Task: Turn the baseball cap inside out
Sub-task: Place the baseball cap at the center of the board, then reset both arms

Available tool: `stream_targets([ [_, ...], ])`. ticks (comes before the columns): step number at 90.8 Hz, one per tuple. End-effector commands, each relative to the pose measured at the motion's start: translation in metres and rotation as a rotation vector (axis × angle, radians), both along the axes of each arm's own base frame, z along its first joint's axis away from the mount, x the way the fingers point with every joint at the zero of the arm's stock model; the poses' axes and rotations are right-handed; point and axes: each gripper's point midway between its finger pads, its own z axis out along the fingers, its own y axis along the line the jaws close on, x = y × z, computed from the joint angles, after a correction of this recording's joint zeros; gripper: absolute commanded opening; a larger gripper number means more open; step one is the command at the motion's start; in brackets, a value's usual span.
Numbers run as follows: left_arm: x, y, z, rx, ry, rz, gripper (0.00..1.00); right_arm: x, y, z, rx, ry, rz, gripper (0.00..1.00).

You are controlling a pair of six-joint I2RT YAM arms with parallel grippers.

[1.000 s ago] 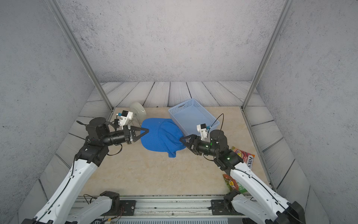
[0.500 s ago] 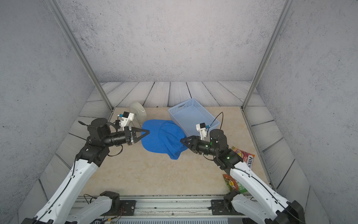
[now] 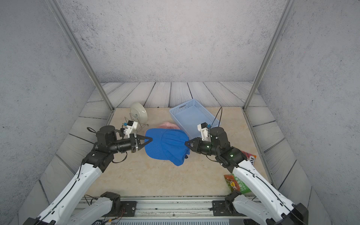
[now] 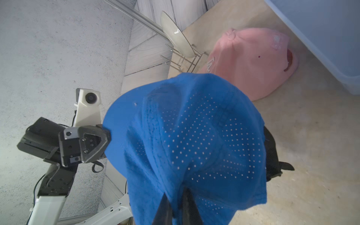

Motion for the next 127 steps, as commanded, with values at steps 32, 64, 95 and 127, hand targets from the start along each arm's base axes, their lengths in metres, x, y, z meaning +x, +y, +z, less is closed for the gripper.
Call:
stream_targets([
  [32,0.027,-0.011,-0.089,0.070,0.147,0.226,0.11,0.012,0.000,-0.048,-0.470,-0.022,0.062,0.09],
  [64,0.002,0.084,-0.176,0.355,0.442,0.595,0.98,0.008,0.037,-0.097,-0.599,0.043,0.185,0.41],
  [95,0.001,0.131,-0.127,0.507,0.120,0.721,0.98,0.023,-0.020,-0.053,-0.768,-0.180,0.026,0.88],
  [127,0.057,0.181,-0.078,1.053,-0.270,0.606,0.98,0.069,-0.141,-0.036,-0.666,-0.278,-0.360,1.00],
])
